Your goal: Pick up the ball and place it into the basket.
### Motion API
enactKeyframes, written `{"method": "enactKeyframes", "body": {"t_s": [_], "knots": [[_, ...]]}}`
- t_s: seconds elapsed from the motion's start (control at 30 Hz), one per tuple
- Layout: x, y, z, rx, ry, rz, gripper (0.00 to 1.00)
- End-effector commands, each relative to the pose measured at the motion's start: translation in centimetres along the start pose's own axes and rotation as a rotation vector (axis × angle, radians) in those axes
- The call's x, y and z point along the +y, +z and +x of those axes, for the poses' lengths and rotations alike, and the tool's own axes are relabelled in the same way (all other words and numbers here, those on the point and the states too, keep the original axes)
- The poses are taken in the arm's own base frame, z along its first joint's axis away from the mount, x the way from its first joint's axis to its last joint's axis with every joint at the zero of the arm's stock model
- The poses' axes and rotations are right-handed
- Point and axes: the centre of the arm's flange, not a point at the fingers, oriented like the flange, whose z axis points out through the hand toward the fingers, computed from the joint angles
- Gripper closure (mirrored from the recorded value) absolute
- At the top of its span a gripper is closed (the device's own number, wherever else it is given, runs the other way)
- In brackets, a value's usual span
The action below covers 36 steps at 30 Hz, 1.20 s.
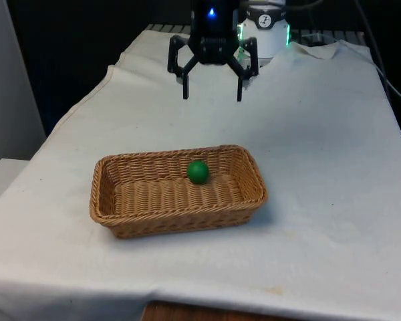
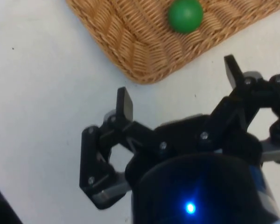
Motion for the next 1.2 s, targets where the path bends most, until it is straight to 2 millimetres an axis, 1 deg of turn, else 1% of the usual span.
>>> {"method": "enactKeyframes", "body": {"t_s": [0.0, 0.03, 0.1, 0.17, 0.2, 0.23, 0.4, 0.5, 0.53, 0.6, 0.63, 0.77, 0.8, 0.9, 1.07, 1.1, 1.13, 1.17], "knots": [[-0.2, -0.8, -0.4, -0.006, -0.002, -0.007, 0.00], [-0.4, -1.6, -0.6, -0.004, -0.005, -0.004, 0.00], [-0.6, -1.9, -0.7, -0.004, -0.008, -0.003, 0.00], [-0.9, -3.0, -1.1, -0.004, -0.012, 0.002, 0.00], [-0.9, -2.7, -0.8, 0.001, -0.014, 0.010, 0.00], [-1.1, -3.4, -1.1, -0.003, -0.014, 0.004, 0.00], [-2.2, -5.1, -2.0, -0.007, -0.025, 0.014, 0.00], [-2.7, -5.7, -2.6, -0.007, -0.029, 0.019, 0.00], [-2.6, -5.6, -2.4, -0.005, -0.031, 0.028, 0.00], [-3.3, -6.3, -3.1, -0.010, -0.035, 0.024, 0.00], [-3.3, -6.3, -3.1, -0.010, -0.035, 0.024, 0.00], [-4.4, -7.3, -4.0, -0.011, -0.042, 0.032, 0.00], [-4.4, -7.2, -3.8, -0.008, -0.045, 0.043, 0.00], [-5.5, -8.1, -4.7, -0.010, -0.049, 0.038, 0.00], [-6.9, -8.8, -5.5, -0.012, -0.052, 0.045, 0.00], [-7.1, -8.9, -5.7, -0.012, -0.054, 0.047, 0.00], [-6.9, -8.8, -5.4, -0.007, -0.055, 0.055, 0.00], [-7.3, -9.0, -5.8, -0.012, -0.054, 0.048, 0.00]]}}
